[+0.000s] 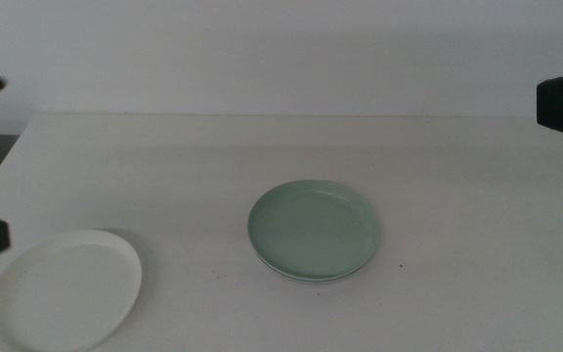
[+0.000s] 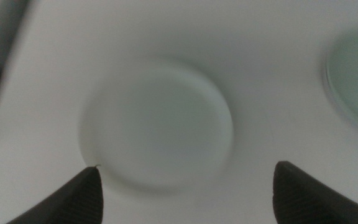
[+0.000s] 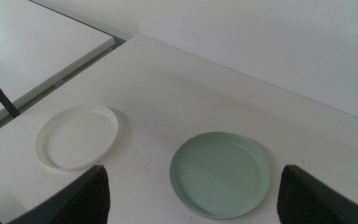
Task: Stack the three bowls on top of each other.
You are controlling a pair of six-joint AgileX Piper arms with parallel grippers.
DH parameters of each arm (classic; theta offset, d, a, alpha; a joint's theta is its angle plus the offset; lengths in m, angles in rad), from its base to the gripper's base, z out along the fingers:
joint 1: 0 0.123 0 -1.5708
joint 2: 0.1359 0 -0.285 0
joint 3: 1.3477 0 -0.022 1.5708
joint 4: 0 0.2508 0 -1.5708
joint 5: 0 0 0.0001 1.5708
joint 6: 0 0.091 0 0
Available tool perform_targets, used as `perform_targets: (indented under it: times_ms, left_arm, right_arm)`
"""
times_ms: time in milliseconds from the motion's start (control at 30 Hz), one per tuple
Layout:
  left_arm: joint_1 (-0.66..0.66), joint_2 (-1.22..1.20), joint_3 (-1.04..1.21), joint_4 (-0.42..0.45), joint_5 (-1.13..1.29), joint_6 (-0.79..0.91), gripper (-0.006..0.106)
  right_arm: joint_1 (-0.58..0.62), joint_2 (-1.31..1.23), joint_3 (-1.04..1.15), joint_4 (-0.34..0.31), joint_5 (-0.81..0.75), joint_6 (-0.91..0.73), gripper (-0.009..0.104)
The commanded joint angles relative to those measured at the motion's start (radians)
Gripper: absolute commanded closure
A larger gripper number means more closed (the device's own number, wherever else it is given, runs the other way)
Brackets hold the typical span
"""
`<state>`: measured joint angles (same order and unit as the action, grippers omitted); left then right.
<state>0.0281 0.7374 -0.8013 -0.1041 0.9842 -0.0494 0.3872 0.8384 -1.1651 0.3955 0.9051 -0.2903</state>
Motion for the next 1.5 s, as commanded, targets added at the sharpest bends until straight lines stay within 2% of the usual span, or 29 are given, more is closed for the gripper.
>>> perform_targets:
  times_ms: [0,300,500,600,700,867,967,1067,1167,1467]
  left_arm:
    - [0.002,0.08,-0.071,-0.039,0.138,-0.004,0.007]
    - [0.002,0.217,-0.089,-0.037,-0.057,-0.004,0.007]
    - [0.002,0.246,-0.089,-0.047,-0.271,-0.005,0.007]
    - [0.002,0.255,-0.089,-0.065,-0.246,0.037,0.007]
    - [0.023,0.316,-0.096,-0.027,-0.193,0.041,0.007]
    - [0.168,0.475,-0.16,-0.029,-0.075,0.068,0.007]
    - [0.27,0.561,-0.185,-0.082,-0.09,0.171,0.007]
    - [0.342,0.639,-0.187,-0.19,-0.105,0.282,0.007]
    - [0.356,0.711,-0.187,-0.189,-0.118,0.361,0.007]
    - [0.358,0.966,-0.187,-0.177,-0.157,0.38,0.007]
  right_arm:
    - [0.002,-0.005,0.004,0.001,-0.016,-0.001,0.002]
    - [0.002,-0.005,0.004,0.001,-0.016,0.002,0.002]
    - [0.002,-0.005,0.004,0.001,-0.016,0.002,0.002]
    - [0.002,-0.005,0.004,0.001,-0.016,0.002,0.002]
    - [0.002,-0.005,0.004,0.001,-0.016,0.002,0.002]
    - [0.002,-0.005,0.004,0.001,-0.016,0.002,0.002]
    - [0.002,-0.005,0.004,0.001,-0.016,0.002,0.002]
    - [0.002,-0.005,0.004,0.001,-0.016,0.002,0.002]
    - [0.002,-0.005,0.004,0.001,-0.016,0.002,0.002]
    - [0.002,-0.005,0.004,0.001,-0.016,0.002,0.002]
